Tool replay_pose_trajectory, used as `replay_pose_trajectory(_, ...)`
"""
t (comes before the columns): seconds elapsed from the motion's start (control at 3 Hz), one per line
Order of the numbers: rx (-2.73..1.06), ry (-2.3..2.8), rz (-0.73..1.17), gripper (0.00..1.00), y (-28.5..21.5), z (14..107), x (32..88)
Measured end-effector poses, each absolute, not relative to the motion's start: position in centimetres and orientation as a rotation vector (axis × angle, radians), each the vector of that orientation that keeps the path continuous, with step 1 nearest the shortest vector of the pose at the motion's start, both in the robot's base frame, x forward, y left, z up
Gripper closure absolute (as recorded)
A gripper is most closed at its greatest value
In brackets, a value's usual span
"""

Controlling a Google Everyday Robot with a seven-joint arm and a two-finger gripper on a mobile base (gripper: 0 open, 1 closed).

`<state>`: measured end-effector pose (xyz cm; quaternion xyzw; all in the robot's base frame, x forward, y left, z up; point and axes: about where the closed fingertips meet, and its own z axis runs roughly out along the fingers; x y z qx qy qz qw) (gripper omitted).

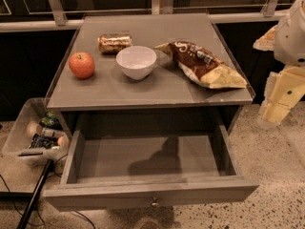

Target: Close top drawer

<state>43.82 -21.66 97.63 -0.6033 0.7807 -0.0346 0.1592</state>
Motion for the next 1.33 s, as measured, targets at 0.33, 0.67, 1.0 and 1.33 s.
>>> replay_pose_trajectory(0.33,-1.721,2.228,-0.105,0.0,-21.6,97.7,43.8)
replay_pose_trajectory(0.67,-1.72,2.214,-0.071,0.18,-21.2,96.7,42.9)
replay_pose_trajectory(1.0,-1.678,2.169,0.027,0.42,-21.1,94.7,41.5)
replay_pose_trajectory(1.33,-1.595,2.119,0.128,0.65,-21.5,93.1,39.3)
